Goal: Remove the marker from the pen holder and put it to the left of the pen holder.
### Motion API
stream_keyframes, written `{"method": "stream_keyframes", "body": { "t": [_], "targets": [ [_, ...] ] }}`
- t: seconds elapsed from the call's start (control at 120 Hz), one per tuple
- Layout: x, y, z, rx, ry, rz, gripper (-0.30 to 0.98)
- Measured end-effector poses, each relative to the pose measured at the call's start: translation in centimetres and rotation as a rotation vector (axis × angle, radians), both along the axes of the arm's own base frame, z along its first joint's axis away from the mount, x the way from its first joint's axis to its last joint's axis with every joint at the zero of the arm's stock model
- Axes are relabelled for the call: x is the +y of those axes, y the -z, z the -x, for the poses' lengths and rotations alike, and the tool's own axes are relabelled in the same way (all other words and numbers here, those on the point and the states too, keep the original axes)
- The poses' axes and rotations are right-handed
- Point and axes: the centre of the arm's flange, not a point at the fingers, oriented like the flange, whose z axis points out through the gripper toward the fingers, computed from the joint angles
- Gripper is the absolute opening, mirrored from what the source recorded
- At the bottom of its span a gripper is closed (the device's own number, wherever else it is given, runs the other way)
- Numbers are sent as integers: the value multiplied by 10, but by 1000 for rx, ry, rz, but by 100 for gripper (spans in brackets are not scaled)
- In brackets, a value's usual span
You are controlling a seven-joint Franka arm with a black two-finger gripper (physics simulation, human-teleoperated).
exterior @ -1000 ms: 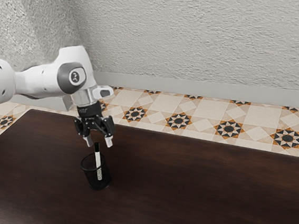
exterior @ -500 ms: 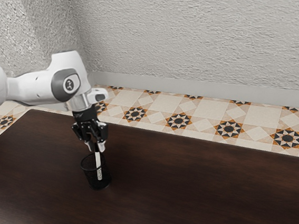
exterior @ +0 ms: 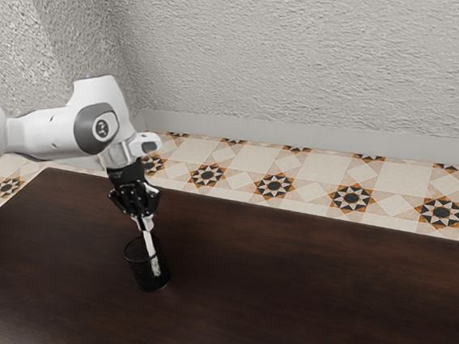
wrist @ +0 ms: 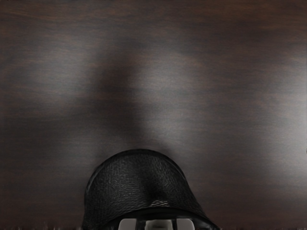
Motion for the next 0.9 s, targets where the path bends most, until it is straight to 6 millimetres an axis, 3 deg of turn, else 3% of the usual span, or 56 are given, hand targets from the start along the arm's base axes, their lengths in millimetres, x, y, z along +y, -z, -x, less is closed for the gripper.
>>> {"method": "stream_keyframes", "body": {
  "t": [0.167,0.358,0.458,0.533,0.633,0.775,0.9],
  "targets": [
    [2,-35,8,-34,-2,-15,-5],
    [-4,-117,44,-126,-1,-50,-7],
    [1,-126,54,-104,-6,-57,-7],
    [19,-123,61,-66,-33,-62,-7],
    [59,-103,67,10,-91,-68,-7],
    [113,-52,71,131,-160,-66,-7],
    [111,-16,48,191,-129,-61,-7]
  ]
}}
